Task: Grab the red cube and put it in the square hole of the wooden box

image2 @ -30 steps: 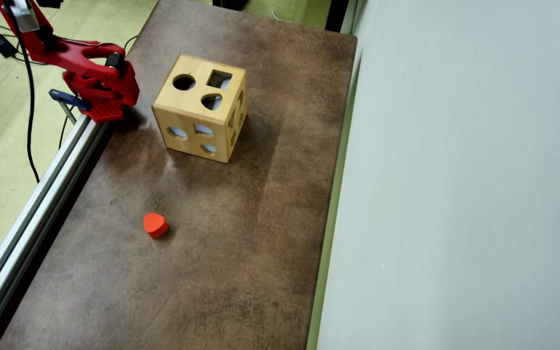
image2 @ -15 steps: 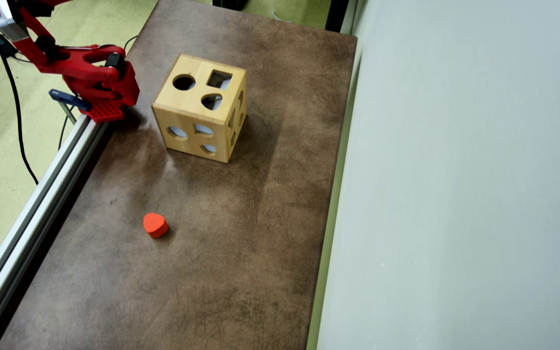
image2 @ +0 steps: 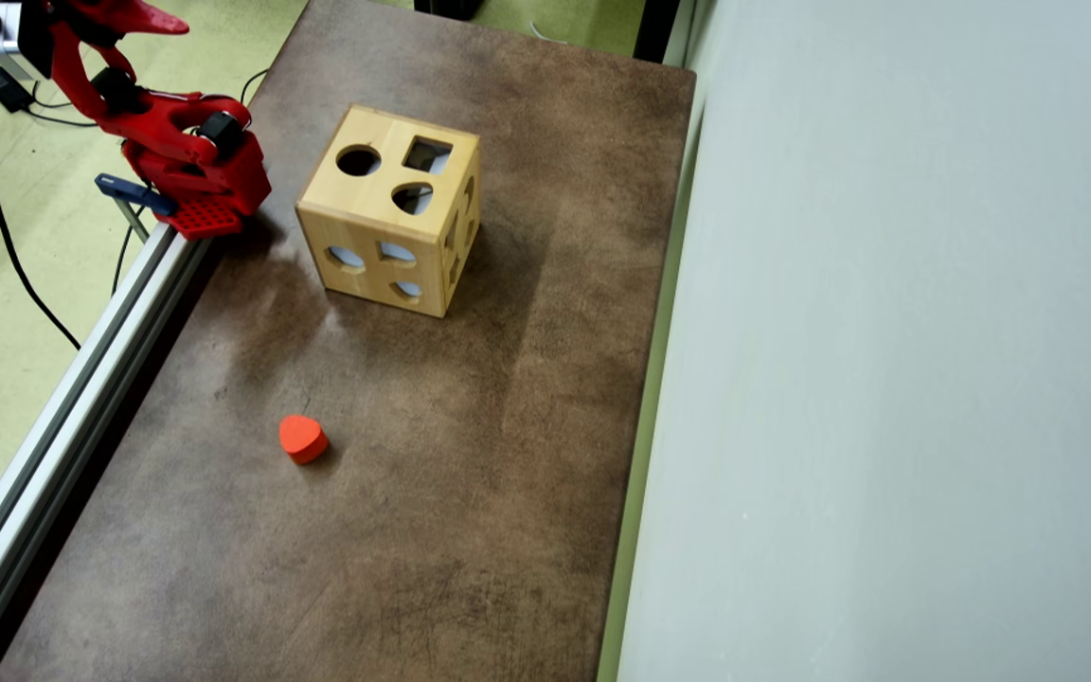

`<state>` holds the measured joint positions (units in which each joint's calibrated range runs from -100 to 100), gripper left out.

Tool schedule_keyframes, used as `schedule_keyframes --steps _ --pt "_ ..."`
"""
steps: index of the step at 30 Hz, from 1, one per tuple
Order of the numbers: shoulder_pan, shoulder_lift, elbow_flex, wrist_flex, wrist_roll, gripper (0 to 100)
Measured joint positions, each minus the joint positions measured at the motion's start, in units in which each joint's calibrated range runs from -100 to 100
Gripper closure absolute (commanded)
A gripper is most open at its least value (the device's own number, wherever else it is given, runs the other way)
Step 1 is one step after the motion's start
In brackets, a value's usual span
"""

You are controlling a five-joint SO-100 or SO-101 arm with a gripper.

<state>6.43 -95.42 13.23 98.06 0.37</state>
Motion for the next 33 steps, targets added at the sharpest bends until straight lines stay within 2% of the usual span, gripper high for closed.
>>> schedule_keyframes --steps 10,21,33 --pt "-0.2 0.1 6.8 0.0 0.7 61" --pt "-0.3 0.1 6.8 0.0 0.8 99" --pt "-0.3 0.1 6.8 0.0 0.8 98"
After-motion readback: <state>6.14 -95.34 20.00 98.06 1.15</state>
